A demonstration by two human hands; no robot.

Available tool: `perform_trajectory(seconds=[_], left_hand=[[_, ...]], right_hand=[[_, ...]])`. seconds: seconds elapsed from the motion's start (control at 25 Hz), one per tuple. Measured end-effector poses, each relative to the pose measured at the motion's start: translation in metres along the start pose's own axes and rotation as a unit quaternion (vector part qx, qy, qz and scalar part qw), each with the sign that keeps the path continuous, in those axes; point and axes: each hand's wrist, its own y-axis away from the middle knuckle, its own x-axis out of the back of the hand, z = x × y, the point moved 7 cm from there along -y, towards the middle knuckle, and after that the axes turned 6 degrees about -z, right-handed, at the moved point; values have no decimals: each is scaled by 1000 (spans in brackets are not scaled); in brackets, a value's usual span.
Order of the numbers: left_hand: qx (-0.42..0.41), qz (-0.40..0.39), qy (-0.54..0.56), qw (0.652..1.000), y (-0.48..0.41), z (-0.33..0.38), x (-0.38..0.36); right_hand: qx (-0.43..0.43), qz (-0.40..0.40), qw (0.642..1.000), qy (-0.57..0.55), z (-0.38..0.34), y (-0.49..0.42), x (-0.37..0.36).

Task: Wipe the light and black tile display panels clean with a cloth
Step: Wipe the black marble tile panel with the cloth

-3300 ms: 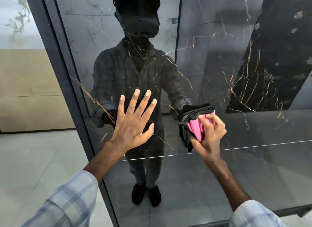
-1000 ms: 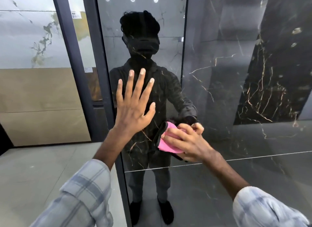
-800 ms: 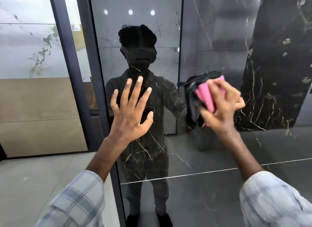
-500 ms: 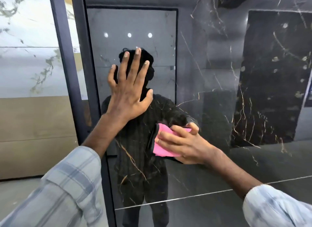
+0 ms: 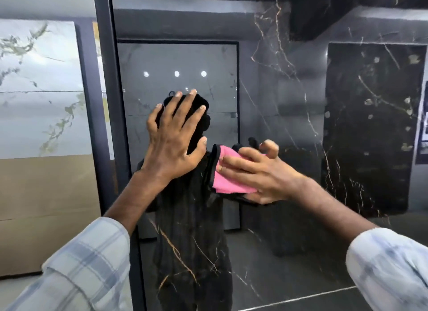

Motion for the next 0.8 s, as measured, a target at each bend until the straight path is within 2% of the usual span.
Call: perform_trajectory(seconds=[0.04,0.08,0.12,0.16,0.2,0.24,0.28,0.32,0.36,0.4,0.44,0.48,0.52,0.56,0.6,0.64,0.68,0.72,0.76,0.8], left_hand=[[-4,11,1,1000,-15,-6,4],[0,19,2,1000,-31,-13,7],[9,23,1,1000,-46,-21,9],[15,20,-8,1000,-58,-27,9],[15,12,-27,999,-66,-31,8],[9,-1,-53,999,-70,-33,4],[1,-12,-76,997,-71,-32,0],[-4,-16,-88,996,-71,-32,-2],[-8,-15,-86,996,-71,-32,-1],[-13,-13,-78,997,-75,-33,2],[-18,-12,-68,997,-81,-36,6],[-19,-13,-60,998,-89,-39,10],[-14,-13,-55,998,-98,-43,14],[-4,-9,-52,999,-108,-48,18],[10,-5,-47,999,-118,-51,22],[21,-1,-40,999,-126,-53,25],[25,2,-35,999,-133,-54,26],[25,5,-34,999,-138,-53,26],[23,7,-36,999,-140,-52,24],[20,7,-41,999,-140,-50,21]], right_hand=[[-19,6,1000,-9,29,-2,5],[-99,34,994,-20,70,-4,17],[-223,68,972,-33,112,0,32],[-350,97,931,-39,138,7,43],[-425,114,898,-15,141,9,48],[-425,125,896,21,126,1,48],[-344,123,929,52,98,-16,44],[-199,99,973,62,64,-30,34],[-66,61,994,58,43,-37,26],[4,42,998,48,49,-37,28],[-8,49,998,32,76,-38,34],[-97,73,992,18,116,-36,42],[-240,108,965,-4,162,-29,54],[-382,137,913,-24,196,-17,64],[-468,151,870,-23,207,-10,67],[-477,155,865,-3,200,-17,66],[-416,154,896,26,180,-34,64],[-289,131,947,47,150,-52,57],[-149,92,983,58,121,-61,48],[-58,62,994,66,112,-62,45]])
